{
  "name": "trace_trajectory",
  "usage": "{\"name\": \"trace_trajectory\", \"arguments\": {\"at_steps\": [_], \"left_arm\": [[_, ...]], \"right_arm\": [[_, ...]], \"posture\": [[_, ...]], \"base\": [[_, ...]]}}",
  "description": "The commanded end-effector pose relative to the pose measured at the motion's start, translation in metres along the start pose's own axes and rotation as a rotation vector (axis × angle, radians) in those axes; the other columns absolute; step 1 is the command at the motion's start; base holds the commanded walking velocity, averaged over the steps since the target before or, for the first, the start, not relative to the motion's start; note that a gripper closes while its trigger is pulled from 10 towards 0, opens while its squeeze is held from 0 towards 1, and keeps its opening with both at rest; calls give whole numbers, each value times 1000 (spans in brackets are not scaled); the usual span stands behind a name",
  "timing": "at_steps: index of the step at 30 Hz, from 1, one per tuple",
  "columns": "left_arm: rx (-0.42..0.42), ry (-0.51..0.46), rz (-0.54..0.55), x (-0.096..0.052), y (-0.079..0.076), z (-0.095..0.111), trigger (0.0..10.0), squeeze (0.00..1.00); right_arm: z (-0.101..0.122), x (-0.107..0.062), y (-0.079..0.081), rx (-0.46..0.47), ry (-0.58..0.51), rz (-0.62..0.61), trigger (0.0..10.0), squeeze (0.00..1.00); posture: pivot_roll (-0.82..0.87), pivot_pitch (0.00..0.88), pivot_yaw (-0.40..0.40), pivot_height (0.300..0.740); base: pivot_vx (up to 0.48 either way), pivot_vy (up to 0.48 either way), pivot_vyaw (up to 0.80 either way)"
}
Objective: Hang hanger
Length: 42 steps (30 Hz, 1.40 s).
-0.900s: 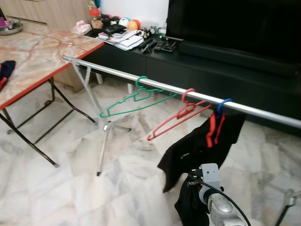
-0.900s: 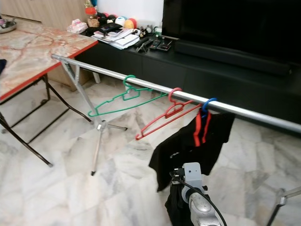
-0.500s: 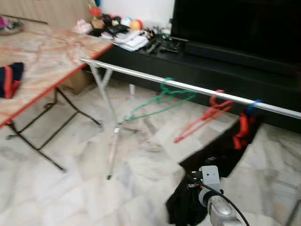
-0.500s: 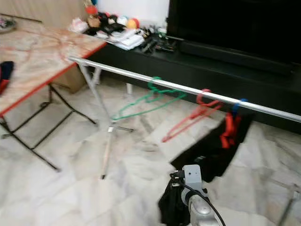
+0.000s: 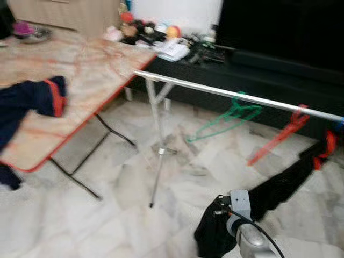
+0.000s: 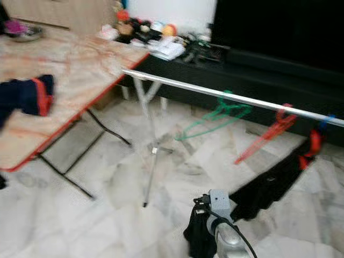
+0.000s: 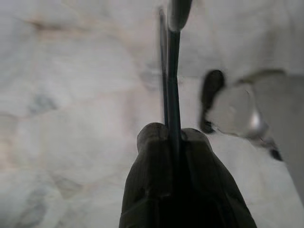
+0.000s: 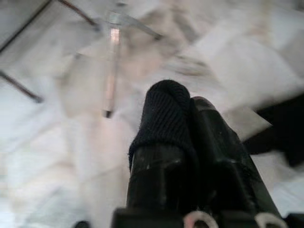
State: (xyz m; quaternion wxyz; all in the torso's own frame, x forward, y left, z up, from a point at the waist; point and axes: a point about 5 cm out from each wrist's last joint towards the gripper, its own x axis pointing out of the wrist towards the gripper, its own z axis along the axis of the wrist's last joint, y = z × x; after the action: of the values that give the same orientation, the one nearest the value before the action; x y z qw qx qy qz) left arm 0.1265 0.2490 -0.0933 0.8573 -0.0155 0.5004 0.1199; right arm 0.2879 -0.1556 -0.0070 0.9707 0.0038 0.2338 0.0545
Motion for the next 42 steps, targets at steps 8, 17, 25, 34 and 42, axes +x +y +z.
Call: {"name": "trace_trajectory", "arguments": {"at_steps": [8,17,25,34,42], "left_arm": [[13,42,-10,-2,-3,-15,10000,0],[14,29,-17,-2,-4,-14,10000,0],[32,36,-19,-2,-4,-14,10000,0],[41,36,-26,-2,-5,-15,10000,0],[38,34,-29,-2,-5,-15,10000,0]], "right_arm": [[-3,-2,-8,-3,13,-18,10000,0],[-3,-2,-8,-3,12,-21,10000,0],[-2,-2,-7,-5,11,-19,10000,0],[-2,-2,-8,-6,3,-22,10000,0],[-2,-2,-8,-6,3,-23,10000,0]], "posture": [[-3,144,-9,740],[-2,146,-9,740],[-1,145,-9,740],[0,148,-8,740],[3,147,-6,740]], "base": [[0,265,-408],[0,0,-800],[0,0,-800],[0,0,-178],[0,0,0]]}}
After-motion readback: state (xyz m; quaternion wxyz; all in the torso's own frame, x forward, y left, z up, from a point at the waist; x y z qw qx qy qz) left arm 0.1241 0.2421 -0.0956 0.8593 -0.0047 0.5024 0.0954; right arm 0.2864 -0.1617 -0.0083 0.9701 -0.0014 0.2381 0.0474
